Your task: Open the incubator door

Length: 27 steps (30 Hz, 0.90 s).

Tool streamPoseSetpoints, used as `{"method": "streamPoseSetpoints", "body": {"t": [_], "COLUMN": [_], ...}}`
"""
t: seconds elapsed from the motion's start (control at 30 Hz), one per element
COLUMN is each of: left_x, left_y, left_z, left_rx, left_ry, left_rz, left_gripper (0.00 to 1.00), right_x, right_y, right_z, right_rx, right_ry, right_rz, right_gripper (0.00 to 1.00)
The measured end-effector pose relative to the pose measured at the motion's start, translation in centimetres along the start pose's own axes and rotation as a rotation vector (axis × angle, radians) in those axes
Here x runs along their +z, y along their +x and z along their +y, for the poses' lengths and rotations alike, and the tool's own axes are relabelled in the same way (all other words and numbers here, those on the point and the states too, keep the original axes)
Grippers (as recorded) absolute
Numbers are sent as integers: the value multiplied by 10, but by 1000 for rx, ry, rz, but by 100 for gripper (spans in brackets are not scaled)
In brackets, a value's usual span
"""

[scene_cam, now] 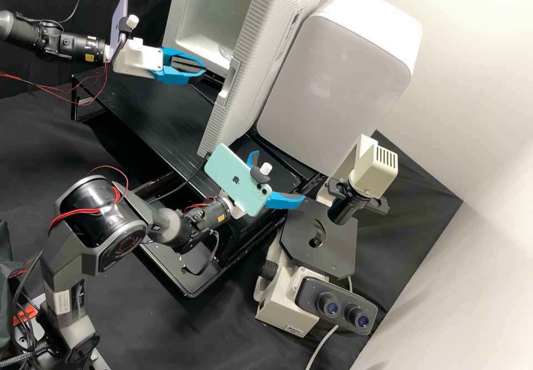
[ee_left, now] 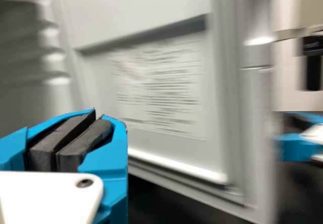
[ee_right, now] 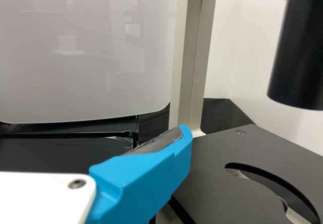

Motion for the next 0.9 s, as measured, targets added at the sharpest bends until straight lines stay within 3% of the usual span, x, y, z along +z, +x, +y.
{"method": "streamPoseSetpoints", "body": {"t": [0.13, 0.27, 0.53, 0.67, 0.73, 0.83, 0.9], "left_x": [-9, -19, -40, -44, -47, -54, -60], "left_y": [-8, -20, -46, -56, -62, -72, -76], "left_z": [4, 2, -20, -31, -37, -44, -50], "left_rx": [53, 72, 3, -3, 19, 69, 73], "left_ry": [92, 132, 61, 58, 42, -23, -62], "left_rz": [180, 326, 492, 522, 532, 569, 594], "left_gripper": [100, 100, 100, 100, 100, 100, 100], "right_x": [0, 0, 0, 0, 0, 0, 0], "right_y": [0, 0, 0, 0, 0, 0, 0], "right_z": [0, 0, 0, 0, 0, 0, 0], "right_rx": [0, 0, 0, 0, 0, 0, 0], "right_ry": [0, 0, 0, 0, 0, 0, 0], "right_rz": [0, 0, 0, 0, 0, 0, 0], "right_gripper": [100, 100, 100, 100, 100, 100, 100]}}
